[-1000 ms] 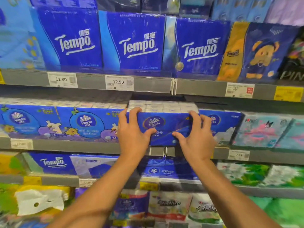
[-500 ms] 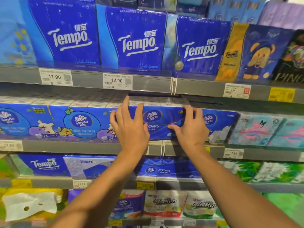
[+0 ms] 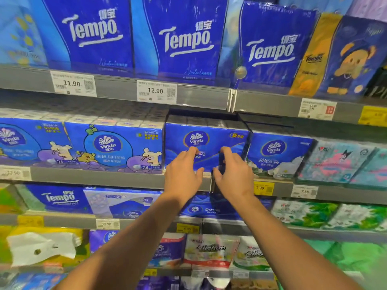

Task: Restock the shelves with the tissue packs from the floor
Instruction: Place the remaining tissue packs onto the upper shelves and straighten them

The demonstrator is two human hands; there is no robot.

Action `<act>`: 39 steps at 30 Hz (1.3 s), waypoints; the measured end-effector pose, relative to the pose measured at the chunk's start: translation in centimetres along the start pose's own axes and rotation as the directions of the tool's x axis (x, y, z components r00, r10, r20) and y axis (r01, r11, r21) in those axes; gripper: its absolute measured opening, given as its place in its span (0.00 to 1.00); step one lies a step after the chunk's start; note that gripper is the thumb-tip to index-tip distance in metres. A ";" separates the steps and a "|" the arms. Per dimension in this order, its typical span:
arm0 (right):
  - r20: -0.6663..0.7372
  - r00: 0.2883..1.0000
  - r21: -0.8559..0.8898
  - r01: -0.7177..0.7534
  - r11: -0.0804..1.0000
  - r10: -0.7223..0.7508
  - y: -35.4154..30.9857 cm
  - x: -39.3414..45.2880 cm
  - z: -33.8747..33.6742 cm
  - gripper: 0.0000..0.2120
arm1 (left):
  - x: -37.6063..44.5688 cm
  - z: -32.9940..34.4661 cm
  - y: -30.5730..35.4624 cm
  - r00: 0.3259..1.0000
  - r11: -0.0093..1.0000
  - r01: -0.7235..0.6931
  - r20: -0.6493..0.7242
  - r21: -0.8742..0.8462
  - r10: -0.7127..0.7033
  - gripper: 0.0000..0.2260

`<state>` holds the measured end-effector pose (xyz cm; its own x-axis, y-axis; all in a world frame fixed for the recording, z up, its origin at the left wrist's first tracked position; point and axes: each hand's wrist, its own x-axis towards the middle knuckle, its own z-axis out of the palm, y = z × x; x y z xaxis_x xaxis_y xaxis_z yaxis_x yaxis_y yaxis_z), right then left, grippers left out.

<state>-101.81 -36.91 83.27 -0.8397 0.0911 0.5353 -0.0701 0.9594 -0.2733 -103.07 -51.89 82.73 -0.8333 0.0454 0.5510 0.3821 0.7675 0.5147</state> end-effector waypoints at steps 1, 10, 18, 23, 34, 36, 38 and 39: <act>0.024 1.000 0.020 0.002 1.000 -0.003 0.1 0.3 0.3 0.28 | 0.2 0.0 -0.2 1.000 1.000 0.001 0.015 0.002 -0.001 0.22; 0.180 0.982 0.089 -0.064 0.994 0.047 1.0 2.8 1.4 0.36 | 2.7 0.6 -1.9 0.981 0.989 0.136 0.130 0.060 -0.143 0.34; 0.108 0.991 0.277 -0.102 0.955 0.074 0.3 0.8 0.7 0.35 | 1.5 0.6 -1.9 0.993 0.997 0.077 0.094 0.009 -0.077 0.30; -0.126 0.984 0.482 -0.048 0.875 0.123 1.2 -8.1 1.1 0.28 | -4.5 2.5 -0.2 0.969 0.960 -0.179 -0.208 -0.214 0.135 0.16; 0.435 0.827 0.283 -0.501 0.818 0.356 17.0 -30.9 13.9 0.27 | -29.1 21.2 -2.7 0.736 0.858 0.508 0.555 -0.072 -0.389 0.18; 0.535 0.736 0.197 -0.586 0.786 0.415 20.6 -36.8 18.3 0.29 | -34.9 26.3 -4.3 0.638 0.818 0.575 0.619 0.013 -0.458 0.20; 0.640 0.602 0.130 -0.697 0.705 0.477 24.3 -43.0 23.5 0.31 | -40.8 32.0 -6.3 0.489 0.746 0.654 0.679 0.130 -0.547 0.21; 0.676 0.548 0.105 -0.733 0.672 0.492 26.2 -46.1 26.3 0.32 | -43.9 35.2 -7.7 0.414 0.694 0.697 0.688 0.182 -0.596 0.21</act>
<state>-79.09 -23.00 30.37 -0.8588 0.3415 -0.3819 0.5121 0.5497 -0.6600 -83.47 -37.27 31.48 -0.8475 0.0013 -0.5308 -0.3881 0.6807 0.6213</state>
